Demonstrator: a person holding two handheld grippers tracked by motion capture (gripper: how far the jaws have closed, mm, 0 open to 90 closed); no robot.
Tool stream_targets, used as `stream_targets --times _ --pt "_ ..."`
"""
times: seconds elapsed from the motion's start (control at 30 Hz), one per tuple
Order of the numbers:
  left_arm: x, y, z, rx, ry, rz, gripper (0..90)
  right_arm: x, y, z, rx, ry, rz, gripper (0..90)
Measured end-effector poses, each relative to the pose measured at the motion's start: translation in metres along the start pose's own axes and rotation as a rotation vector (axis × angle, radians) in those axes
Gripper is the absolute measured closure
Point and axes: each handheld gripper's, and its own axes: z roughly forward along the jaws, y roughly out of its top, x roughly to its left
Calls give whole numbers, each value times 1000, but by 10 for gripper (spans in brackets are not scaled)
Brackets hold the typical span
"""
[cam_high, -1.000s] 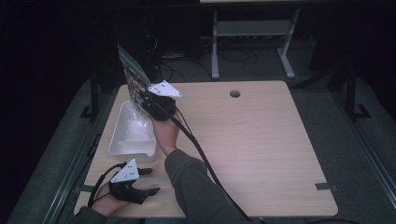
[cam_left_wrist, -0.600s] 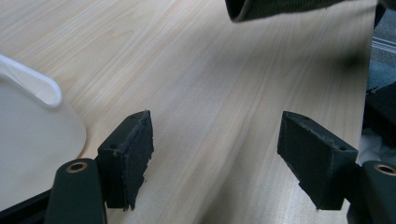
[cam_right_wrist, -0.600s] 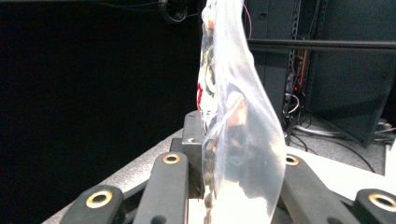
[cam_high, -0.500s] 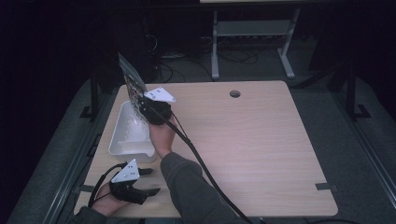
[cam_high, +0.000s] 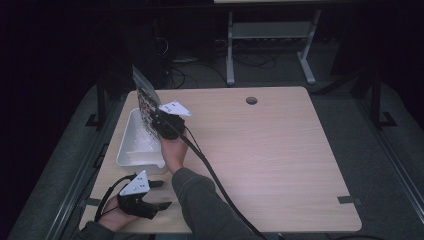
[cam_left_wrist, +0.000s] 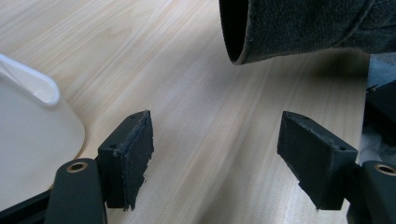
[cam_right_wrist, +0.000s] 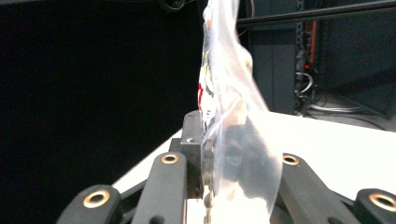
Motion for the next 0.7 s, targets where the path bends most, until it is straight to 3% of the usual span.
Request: stream_targets --times 0.07,0.2,0.5,0.7 --pt "0 0 0 -2 -1 1 263 0 1 -1 8 40 -2 619" --pt "0 0 1 2 -3 7 263 -1 8 -5 55 48 -52 603" --pt "-1 0 2 5 -4 6 263 -5 5 -5 180 28 -201 704" --pt "-1 0 2 5 -5 6 264 -3 3 -6 201 13 -219 738"
